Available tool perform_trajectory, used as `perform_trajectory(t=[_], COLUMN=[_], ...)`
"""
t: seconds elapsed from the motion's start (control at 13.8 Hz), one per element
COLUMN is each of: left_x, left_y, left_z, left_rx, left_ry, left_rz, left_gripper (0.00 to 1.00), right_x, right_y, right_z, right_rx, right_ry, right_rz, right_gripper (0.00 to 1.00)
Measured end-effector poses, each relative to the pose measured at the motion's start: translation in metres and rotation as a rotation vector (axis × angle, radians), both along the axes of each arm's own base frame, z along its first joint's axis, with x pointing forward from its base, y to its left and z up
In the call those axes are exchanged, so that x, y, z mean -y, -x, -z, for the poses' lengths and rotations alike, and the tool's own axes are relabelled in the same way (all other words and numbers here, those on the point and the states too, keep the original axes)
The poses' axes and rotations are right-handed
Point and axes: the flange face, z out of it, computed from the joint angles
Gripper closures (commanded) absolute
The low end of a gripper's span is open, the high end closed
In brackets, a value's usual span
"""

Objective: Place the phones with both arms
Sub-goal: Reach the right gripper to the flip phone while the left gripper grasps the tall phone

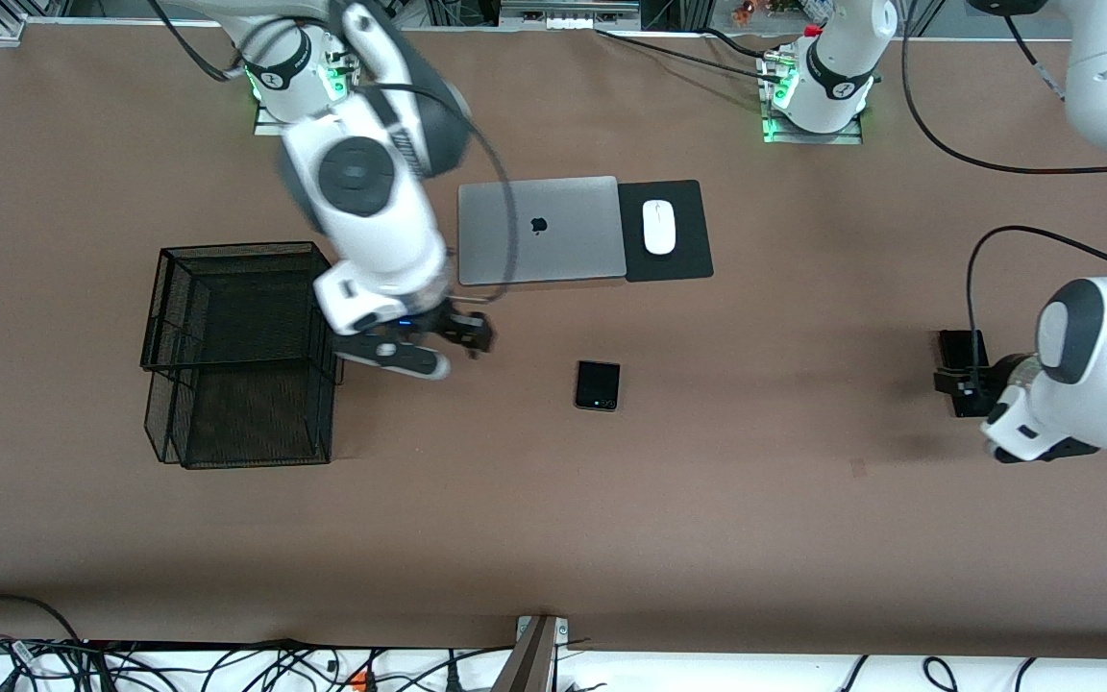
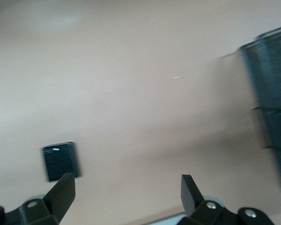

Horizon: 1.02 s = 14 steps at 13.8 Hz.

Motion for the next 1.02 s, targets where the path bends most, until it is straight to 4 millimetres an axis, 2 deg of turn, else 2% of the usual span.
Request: perform_trajectory(t=[0.15, 0.29, 0.44, 0.58, 0.73, 1.02], left_x=[-0.030, -0.049, -0.060, -0.069, -0.072, -0.068], left_y=[0.013, 0.025, 0.036, 0.049, 0.060, 0.065], left_z=[0.031, 0.056, 0.077, 0.097, 0.112, 0.117], left_rx=[0.036, 0.074, 0.109, 0.149, 0.166, 0.166], left_ry=[0.031, 0.059, 0.078, 0.092, 0.102, 0.110], left_rz=[0.017, 0.051, 0.099, 0.117, 0.123, 0.134], left_gripper=[0.00, 0.00, 0.00, 0.00, 0.00, 0.00], right_x=[-0.057, -0.107, -0.139, -0.154, -0.160, -0.163], right_y=[0.014, 0.036, 0.051, 0.057, 0.059, 0.056], right_z=[0.027, 0.061, 0.099, 0.136, 0.167, 0.210], right_rx=[0.040, 0.084, 0.126, 0.161, 0.187, 0.234], right_ry=[0.000, -0.006, -0.015, -0.017, -0.004, -0.019], right_rz=[0.013, 0.017, 0.015, 0.025, 0.030, 0.043], right_gripper=[0.00, 0.00, 0.00, 0.00, 0.00, 0.00])
